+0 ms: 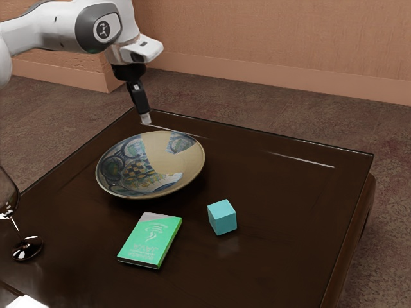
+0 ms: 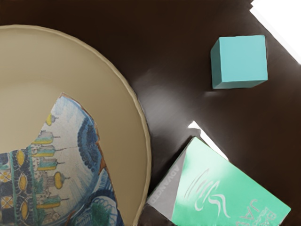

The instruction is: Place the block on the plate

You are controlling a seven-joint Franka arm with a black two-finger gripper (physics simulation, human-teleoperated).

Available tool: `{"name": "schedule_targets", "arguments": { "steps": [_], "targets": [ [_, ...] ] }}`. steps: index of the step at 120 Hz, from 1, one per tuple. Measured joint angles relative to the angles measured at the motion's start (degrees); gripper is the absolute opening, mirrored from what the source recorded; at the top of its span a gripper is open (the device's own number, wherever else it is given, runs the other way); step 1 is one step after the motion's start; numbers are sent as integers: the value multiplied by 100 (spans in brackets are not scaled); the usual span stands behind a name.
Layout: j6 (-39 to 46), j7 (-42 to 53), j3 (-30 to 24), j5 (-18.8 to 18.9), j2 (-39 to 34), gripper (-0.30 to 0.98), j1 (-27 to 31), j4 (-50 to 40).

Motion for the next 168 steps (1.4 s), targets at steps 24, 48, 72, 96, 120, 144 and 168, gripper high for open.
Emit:
{"name": "schedule_targets", "arguments": {
  "steps": [24,48,72,96,120,144,168],
  "targets": [
    [-57,191,-2,2,11,69,-25,7],
    [-54,318,65,-12,720,69,-592,266],
    [365,178,172,-31,1433,69,-1147,330],
    [1035,-416,173,-271,2202,69,-1428,334],
    [1497,-971,336,-409,2571,69,-1698,374],
    [1674,-1389,549,-401,2831,69,-2014,404],
    [1738,-1719,639,-415,3011,69,-2086,310]
  ]
}}
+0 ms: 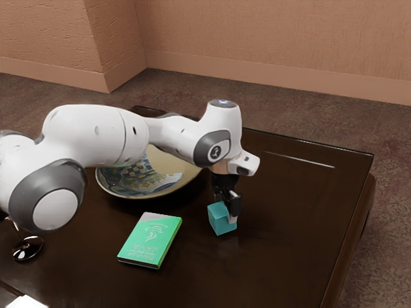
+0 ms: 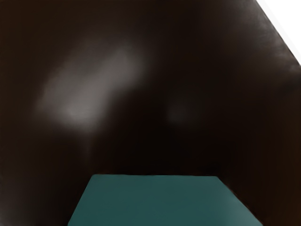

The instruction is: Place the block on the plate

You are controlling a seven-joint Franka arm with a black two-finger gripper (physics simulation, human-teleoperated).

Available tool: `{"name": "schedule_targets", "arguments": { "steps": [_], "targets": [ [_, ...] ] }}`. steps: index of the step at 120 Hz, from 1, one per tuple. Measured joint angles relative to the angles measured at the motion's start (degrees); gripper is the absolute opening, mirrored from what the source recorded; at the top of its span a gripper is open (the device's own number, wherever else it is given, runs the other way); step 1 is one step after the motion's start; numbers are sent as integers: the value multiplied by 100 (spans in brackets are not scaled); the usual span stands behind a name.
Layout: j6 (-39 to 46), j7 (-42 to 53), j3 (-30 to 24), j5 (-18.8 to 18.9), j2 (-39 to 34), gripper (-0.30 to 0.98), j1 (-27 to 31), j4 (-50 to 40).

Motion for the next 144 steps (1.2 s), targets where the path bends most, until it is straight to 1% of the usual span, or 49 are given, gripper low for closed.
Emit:
{"name": "schedule_targets", "arguments": {
  "steps": [16,20,30,36,56,72,85,104,111,129,144],
  "targets": [
    [22,-176,3,6,132,68,-12,-5],
    [26,-214,3,8,138,63,-13,-5],
    [33,-301,2,12,133,43,-24,-2],
    [39,-350,2,23,127,40,-33,-2],
    [-41,-483,2,27,-98,41,-34,-16],
    [-169,-560,3,24,-654,42,58,-302],
    [-366,-612,3,23,-1033,43,262,-353],
    [-681,-660,21,28,-1395,44,685,-332],
    [-796,-671,96,32,-1447,43,808,-297],
    [-980,-614,516,39,-1445,42,957,-206],
    [-1056,-524,633,45,-1244,43,1293,74]
  ]
}}
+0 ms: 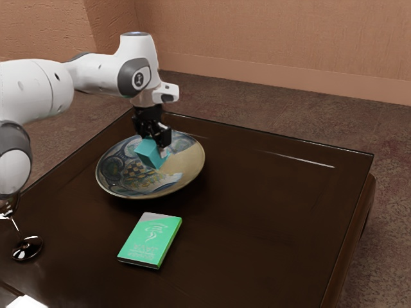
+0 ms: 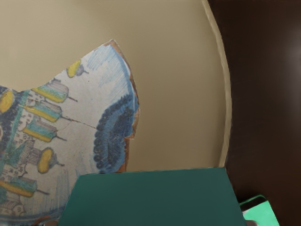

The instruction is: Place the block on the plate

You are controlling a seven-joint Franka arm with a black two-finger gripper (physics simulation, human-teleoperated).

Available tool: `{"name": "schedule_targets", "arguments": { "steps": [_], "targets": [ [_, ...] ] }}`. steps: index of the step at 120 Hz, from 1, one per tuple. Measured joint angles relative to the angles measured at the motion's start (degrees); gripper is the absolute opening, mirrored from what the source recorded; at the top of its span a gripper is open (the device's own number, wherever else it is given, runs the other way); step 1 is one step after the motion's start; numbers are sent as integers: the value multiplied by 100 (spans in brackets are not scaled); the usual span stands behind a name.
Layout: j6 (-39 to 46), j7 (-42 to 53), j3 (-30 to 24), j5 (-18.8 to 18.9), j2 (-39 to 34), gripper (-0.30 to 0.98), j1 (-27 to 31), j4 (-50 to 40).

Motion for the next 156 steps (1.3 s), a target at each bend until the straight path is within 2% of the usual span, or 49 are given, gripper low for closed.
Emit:
{"name": "schedule_targets", "arguments": {
  "steps": [30,50,74,98,117,136,156],
  "targets": [
    [-39,231,11,-16,1191,43,760,1217],
    [-14,342,-31,-26,1651,42,866,1369],
    [-6,441,-63,-43,1712,57,865,1374],
    [-209,535,-444,-42,1078,64,836,1211],
    [-412,812,-624,-40,-35,66,574,330],
    [-644,1257,-633,-24,-916,68,275,139],
    [-888,1684,-749,340,-1445,68,190,62]
  ]
}}
